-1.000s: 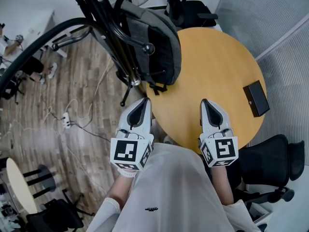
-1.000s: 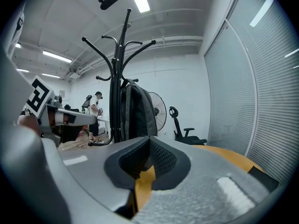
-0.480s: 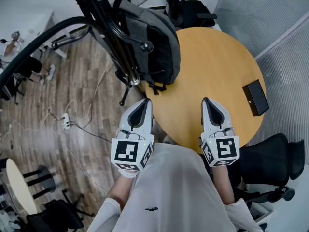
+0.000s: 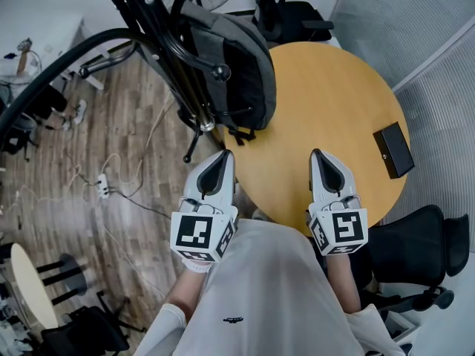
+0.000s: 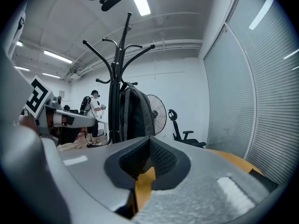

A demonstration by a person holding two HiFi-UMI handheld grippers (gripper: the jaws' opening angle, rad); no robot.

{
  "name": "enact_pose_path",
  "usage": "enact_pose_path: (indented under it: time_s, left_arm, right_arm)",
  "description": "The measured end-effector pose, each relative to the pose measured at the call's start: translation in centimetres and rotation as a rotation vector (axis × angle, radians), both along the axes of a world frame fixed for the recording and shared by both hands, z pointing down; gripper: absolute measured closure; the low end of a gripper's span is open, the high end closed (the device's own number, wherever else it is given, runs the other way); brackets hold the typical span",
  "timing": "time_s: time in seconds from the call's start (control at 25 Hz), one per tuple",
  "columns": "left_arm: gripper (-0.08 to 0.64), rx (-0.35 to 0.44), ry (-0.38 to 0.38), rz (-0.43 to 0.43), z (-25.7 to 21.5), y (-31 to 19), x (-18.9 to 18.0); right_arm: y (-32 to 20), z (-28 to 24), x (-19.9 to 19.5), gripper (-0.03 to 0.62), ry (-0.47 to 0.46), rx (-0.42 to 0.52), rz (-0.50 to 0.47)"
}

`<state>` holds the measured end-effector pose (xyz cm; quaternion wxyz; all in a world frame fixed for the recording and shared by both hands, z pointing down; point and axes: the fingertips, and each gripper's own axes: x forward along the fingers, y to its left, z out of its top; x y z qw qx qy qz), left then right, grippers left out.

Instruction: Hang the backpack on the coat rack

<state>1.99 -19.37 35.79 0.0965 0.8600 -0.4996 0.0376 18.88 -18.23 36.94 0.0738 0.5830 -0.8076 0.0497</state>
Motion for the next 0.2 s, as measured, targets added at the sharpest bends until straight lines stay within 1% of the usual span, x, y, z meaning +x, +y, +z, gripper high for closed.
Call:
enact_pose_path:
  time_s: [0.2]
  left_arm:
    - [0.543, 0.000, -0.001, -0.001, 0.06, -0.04, 0.08]
  right_arm:
    - [-0.09, 0.16, 0.11, 0.591, -0.002, -0.004, -0.001]
